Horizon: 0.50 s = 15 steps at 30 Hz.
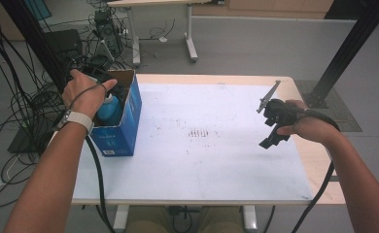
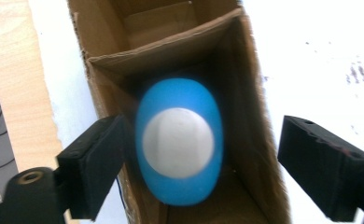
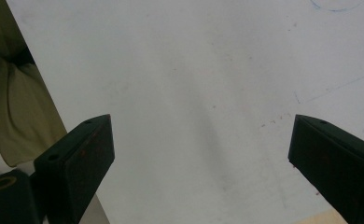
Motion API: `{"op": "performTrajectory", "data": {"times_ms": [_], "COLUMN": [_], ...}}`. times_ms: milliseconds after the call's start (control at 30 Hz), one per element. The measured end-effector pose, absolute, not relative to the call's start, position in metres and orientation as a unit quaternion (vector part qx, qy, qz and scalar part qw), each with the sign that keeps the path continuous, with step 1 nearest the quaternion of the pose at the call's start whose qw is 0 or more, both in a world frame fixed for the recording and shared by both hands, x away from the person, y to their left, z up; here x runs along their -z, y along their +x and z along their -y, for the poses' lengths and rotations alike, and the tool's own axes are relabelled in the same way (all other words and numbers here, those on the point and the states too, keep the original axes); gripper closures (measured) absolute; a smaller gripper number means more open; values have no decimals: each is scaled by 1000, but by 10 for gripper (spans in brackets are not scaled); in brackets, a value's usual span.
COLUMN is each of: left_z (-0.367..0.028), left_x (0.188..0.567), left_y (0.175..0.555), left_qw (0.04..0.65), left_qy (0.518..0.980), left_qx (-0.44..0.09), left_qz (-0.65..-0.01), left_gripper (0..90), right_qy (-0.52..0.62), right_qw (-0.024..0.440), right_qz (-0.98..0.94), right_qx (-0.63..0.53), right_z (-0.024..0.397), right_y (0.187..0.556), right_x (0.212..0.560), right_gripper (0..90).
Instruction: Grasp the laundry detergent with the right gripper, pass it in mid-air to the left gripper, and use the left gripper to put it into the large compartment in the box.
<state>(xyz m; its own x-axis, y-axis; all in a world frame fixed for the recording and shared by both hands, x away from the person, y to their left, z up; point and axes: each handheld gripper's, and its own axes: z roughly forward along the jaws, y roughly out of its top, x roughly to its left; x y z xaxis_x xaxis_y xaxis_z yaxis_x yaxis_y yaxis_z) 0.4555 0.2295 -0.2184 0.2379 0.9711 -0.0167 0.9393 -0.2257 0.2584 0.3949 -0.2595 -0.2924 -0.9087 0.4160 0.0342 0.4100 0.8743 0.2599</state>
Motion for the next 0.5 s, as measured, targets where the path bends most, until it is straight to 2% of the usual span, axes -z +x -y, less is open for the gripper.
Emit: {"op": "performTrajectory", "data": {"times_ms": [200,500], "left_z": [-223,-202], "left_x": [199,162], "left_y": [452,439], "left_qw": [121,141], "left_qy": [796,837], "left_qx": [-74,-90], "left_qz": [-589,-521], "left_gripper": [131,105], "right_qy": [216,221], "right_qw": [14,17], "right_qz": [-968,-966], "right_qx": [-130,-131], "right_z": [260,262], "right_y": [394,391], "right_x": [290,286], "right_gripper": [69,66]}}
